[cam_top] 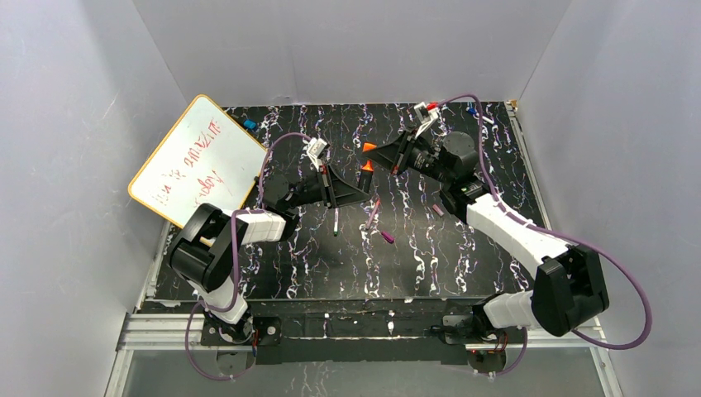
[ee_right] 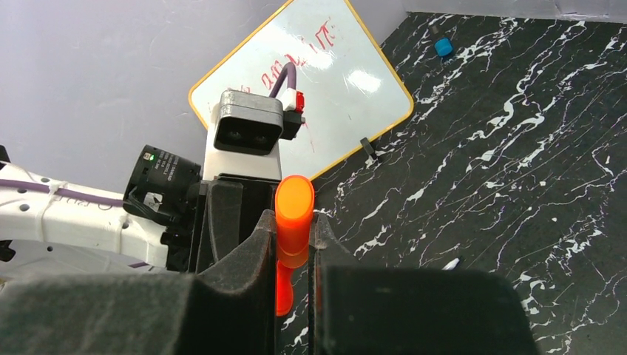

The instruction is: Insert the pens into the pen caps

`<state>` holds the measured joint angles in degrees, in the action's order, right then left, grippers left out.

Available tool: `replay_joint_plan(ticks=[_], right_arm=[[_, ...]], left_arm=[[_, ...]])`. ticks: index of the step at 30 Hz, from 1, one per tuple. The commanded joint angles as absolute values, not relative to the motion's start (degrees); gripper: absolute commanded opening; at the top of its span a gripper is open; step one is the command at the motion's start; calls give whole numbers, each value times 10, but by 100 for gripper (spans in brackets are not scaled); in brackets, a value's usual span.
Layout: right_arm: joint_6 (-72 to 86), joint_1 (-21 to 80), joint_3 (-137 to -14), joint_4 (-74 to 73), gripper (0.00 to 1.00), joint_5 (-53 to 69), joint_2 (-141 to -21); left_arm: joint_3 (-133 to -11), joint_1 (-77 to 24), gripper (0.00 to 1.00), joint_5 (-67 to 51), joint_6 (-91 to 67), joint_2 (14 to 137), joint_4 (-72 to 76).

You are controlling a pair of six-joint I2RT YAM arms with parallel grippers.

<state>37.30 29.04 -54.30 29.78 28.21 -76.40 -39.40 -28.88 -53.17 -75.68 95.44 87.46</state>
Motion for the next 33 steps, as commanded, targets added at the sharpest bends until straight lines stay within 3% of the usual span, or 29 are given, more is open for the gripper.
replay_joint_plan(ticks=[1,33], right_arm=[[357,292,-542,297,4,282,-735],[307,297,-532,206,3,349,-731]], left_arm=[[-416,-291,0,-539,-749,962,1027],[-531,-255,0,-546,-748,987,1026]])
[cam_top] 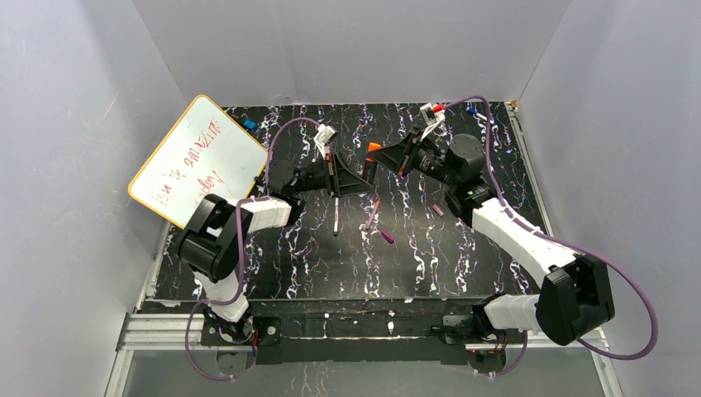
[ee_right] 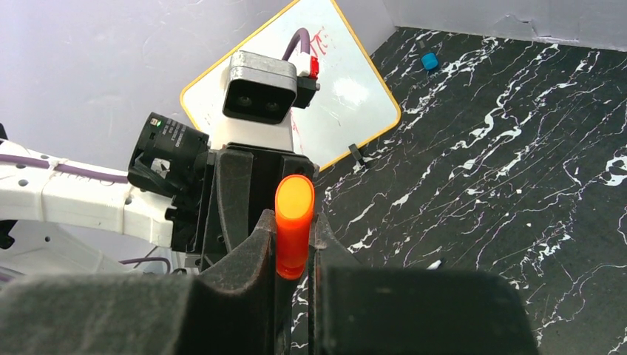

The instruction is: Insert the pens into the pen caps

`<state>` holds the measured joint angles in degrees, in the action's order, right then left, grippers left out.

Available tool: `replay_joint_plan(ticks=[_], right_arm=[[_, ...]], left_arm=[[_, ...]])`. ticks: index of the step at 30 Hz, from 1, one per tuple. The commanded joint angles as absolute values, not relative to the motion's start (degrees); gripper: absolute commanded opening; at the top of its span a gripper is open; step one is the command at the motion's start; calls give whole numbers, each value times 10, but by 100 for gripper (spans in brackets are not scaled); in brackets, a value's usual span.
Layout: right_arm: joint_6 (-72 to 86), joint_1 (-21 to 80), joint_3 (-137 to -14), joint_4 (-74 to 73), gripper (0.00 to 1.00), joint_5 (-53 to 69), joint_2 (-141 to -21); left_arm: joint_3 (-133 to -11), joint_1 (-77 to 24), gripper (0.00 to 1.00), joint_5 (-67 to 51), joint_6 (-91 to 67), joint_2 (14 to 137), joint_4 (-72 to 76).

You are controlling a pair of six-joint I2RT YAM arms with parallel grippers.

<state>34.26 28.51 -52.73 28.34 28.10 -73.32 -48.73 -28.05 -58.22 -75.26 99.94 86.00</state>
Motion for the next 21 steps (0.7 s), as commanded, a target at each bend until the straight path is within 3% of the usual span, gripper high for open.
replay_joint_plan(ticks=[1,8,21], right_arm=[[300,299,-537,193,3,354,-731],[270,303,-558,139,3,390,-738],[291,339,-549,200,3,358,-784]], left_arm=[[-534,-248,0,-548,-748,988,1025],[-561,-200,0,-568,-749,1000,1025],[-636,-215,0,-550,-761,1037,1026]])
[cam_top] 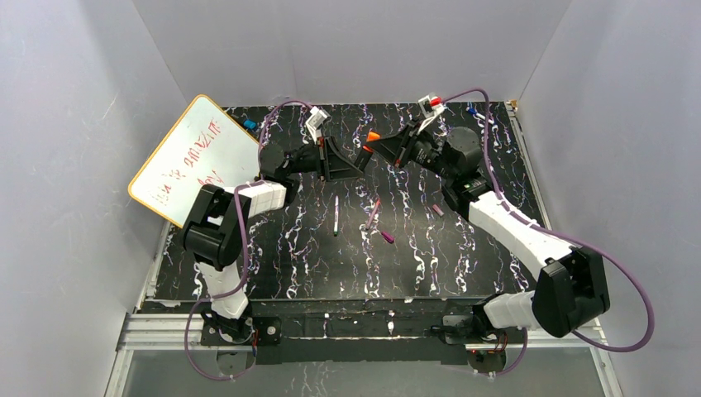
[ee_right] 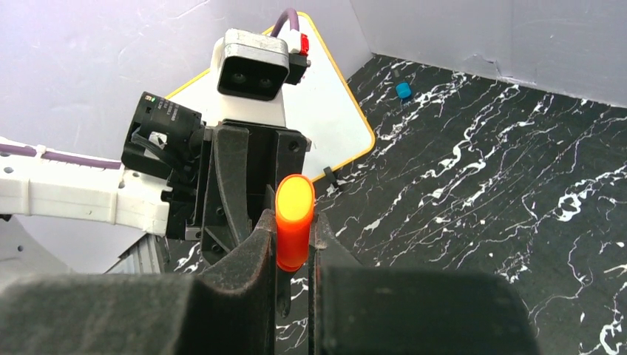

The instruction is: Insert the pens into the pen caps

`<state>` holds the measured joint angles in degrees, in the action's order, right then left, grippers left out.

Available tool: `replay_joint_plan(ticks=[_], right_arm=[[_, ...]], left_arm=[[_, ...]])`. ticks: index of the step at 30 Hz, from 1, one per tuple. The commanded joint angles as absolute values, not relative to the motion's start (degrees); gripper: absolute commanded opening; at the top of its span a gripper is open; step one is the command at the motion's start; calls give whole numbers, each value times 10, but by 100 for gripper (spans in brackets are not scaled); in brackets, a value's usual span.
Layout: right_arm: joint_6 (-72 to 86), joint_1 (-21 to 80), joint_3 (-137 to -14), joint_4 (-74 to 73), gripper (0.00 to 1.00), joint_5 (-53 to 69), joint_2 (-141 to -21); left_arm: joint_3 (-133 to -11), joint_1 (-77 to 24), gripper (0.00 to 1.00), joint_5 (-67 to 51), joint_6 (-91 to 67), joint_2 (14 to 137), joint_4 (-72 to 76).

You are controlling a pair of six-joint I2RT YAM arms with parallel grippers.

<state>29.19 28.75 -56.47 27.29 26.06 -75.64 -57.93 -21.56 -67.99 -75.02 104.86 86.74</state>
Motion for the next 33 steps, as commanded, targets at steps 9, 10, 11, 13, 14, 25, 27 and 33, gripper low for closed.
replay_joint_plan(ticks=[9,10,11,13,14,25,27,33], right_arm=[[289,363,-553,209,3,335,-813],[287,366,-554,207,3,332,-816],[285,369,-555,202,3,329,-818],[280,374,-558,191,2,323,-820],[278,377,-560,183,2,317,-821],[221,392,-598,59,1,271,-826],[214,392,-603,48,3,271,-825],[206,393,-614,38,8,266,-830]], left_arm=[[-664,-217,0,-531,-764,1040,1025],[-669,-217,0,-530,-764,1042,1026],[-675,-217,0,-530,-765,1044,1026],[-685,-216,0,-528,-765,1048,1025],[-686,-215,0,-527,-765,1049,1026],[-662,-189,0,-552,-704,1034,978],[-660,-189,0,-562,-697,1034,972],[-644,-189,0,-601,-688,1037,967]])
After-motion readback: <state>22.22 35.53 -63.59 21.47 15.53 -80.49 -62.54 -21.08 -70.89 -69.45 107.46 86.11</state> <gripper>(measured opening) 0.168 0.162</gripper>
